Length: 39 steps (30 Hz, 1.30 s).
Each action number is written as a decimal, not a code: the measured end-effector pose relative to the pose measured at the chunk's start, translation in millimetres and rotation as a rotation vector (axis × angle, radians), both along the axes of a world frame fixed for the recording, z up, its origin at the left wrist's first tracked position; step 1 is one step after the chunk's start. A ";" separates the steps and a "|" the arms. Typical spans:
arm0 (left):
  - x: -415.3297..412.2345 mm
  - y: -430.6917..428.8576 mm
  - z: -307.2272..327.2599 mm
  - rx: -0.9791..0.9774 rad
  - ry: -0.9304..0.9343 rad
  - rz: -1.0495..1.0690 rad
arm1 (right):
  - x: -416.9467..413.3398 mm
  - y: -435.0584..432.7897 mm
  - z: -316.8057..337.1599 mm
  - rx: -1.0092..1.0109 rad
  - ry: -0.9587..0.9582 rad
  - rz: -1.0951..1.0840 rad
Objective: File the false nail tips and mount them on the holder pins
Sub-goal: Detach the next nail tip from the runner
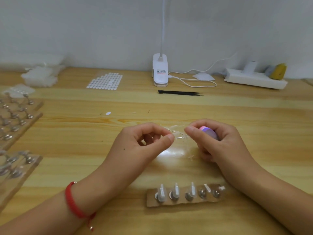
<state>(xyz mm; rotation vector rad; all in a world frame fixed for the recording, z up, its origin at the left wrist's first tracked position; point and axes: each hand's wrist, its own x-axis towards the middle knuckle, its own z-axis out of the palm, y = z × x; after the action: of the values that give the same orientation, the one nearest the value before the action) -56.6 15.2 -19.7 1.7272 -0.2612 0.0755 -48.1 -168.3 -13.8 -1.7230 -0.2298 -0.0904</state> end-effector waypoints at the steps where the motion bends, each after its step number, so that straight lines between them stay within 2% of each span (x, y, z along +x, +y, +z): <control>1: 0.7 1.0 -0.4 -0.007 0.001 0.001 | 0.5 0.1 0.5 0.009 0.020 0.007; 6: 1.5 3.8 1.4 -0.050 0.018 0.001 | -0.6 -1.3 2.4 -0.025 0.073 0.079; 17: 1.4 5.0 1.7 -0.049 0.055 -0.101 | 4.4 -7.8 2.4 0.030 0.195 0.216; 35: -0.1 3.8 2.9 -0.024 0.059 -0.153 | 3.3 -7.4 3.7 -0.074 0.179 0.290; 39: -1.2 2.8 4.1 -0.047 0.042 -0.091 | 4.0 -6.5 3.6 -0.015 0.191 0.244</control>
<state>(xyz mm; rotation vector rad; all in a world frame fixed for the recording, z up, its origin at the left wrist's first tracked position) -57.7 17.9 -15.6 1.6657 -0.3047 -0.0210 -44.2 -174.7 -10.2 -1.6930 -0.2968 0.2546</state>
